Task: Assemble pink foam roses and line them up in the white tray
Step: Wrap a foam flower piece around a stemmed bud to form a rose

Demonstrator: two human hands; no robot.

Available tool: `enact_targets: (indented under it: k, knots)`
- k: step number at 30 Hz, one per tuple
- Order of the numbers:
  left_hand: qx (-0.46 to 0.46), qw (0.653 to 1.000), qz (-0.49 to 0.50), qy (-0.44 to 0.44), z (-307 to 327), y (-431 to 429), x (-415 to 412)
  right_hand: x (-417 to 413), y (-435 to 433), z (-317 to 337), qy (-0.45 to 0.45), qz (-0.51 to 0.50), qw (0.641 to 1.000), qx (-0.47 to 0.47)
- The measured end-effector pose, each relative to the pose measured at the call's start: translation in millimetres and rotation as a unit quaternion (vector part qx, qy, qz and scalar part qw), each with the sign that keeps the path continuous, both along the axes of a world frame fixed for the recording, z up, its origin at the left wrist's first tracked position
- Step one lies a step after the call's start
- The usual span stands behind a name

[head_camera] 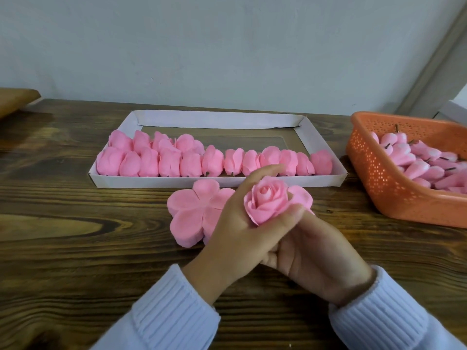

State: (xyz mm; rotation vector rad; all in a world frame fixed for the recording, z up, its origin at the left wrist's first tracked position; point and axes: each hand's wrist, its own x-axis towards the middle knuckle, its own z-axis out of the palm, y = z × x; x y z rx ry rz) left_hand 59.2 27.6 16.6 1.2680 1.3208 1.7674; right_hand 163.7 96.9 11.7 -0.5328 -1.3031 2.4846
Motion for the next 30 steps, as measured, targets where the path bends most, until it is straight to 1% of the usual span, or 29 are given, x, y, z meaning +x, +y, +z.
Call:
enact_targets:
  k: [3,5,7,9,11,13,16,18,20,24,25,28,30]
  knots:
    - [0.014,0.999,0.035,-0.03,-0.9,1.8,-3.6,0.1,2.0,0.9,-0.004,-0.058,0.998,-0.009]
    - [0.027,0.997,0.061,-0.047,0.0,3.2,-4.7,1.2,2.8,2.7,0.008,-0.092,0.996,0.008]
    - [0.039,0.995,0.075,-0.058,0.6,4.3,-4.9,2.5,3.5,2.3,0.021,-0.136,0.988,0.069]
    - [0.041,0.995,0.07,-0.064,-0.6,4.9,-5.5,4.3,4.2,0.5,0.034,-0.193,0.969,0.149]
    - [0.015,0.996,0.069,-0.048,-3.1,6.0,-5.3,6.0,5.2,-1.7,0.038,-0.249,0.939,0.233]
    - [-0.009,0.998,0.057,-0.028,-6.3,7.0,-5.9,7.3,5.2,-1.4,0.047,-0.283,0.907,0.308]
    - [-0.029,0.999,0.022,-0.016,-8.5,8.5,-5.9,8.8,3.0,0.9,0.079,-0.294,0.875,0.377]
    - [-0.032,0.999,0.012,-0.025,-9.2,8.3,-5.9,9.3,1.2,1.6,0.09,-0.293,0.849,0.431]
    - [-0.035,0.999,0.018,-0.027,-9.3,8.2,-6.5,10.7,0.4,1.6,0.09,-0.301,0.807,0.501]
    - [-0.032,0.998,0.014,-0.043,-10.1,8.9,-4.9,11.6,-2.2,4.1,0.091,-0.31,0.688,0.649]
    - [-0.032,0.999,0.013,-0.039,-10.2,9.0,-4.6,10.9,-3.2,5.0,0.09,-0.314,0.668,0.669]
    - [-0.027,0.999,-0.004,-0.02,-11.3,8.8,-3.3,9.7,-5.2,6.1,0.075,-0.323,0.628,0.704]
    - [-0.033,0.999,0.005,0.015,-12.8,9.2,-4.1,8.8,-5.8,4.9,0.056,-0.328,0.607,0.722]
